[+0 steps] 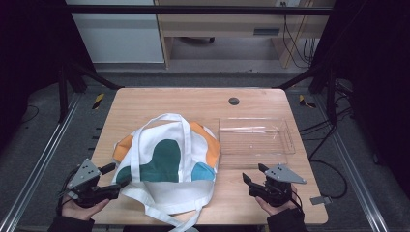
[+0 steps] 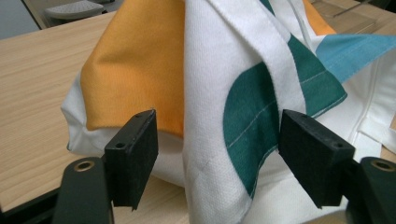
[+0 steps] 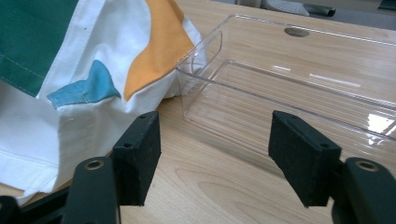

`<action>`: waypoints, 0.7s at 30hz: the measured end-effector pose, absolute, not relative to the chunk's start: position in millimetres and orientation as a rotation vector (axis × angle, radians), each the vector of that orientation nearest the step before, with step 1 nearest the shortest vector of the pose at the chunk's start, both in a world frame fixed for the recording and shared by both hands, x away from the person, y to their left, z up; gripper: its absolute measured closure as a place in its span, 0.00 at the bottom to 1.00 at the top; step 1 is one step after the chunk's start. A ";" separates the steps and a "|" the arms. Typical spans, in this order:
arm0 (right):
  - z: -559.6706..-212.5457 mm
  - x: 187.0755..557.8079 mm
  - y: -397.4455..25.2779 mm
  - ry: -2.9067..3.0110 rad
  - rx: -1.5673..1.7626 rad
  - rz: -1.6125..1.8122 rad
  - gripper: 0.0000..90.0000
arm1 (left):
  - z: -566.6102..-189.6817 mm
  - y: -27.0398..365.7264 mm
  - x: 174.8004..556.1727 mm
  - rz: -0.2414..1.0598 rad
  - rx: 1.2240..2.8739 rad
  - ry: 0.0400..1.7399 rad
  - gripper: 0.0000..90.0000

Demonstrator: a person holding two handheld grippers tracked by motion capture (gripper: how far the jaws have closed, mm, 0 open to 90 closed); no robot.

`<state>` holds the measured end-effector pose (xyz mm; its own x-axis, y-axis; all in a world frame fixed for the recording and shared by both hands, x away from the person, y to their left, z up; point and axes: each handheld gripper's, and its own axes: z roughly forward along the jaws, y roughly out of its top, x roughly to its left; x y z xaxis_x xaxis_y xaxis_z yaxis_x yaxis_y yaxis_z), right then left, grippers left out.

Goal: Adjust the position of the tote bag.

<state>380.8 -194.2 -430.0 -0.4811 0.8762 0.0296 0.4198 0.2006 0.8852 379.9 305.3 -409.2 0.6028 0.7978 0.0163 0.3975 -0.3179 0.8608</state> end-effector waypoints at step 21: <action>-426.8 374.7 -170.1 2.068 1.146 1.269 0.54 | -431.6 311.8 374.6 0.540 2.006 0.977 0.49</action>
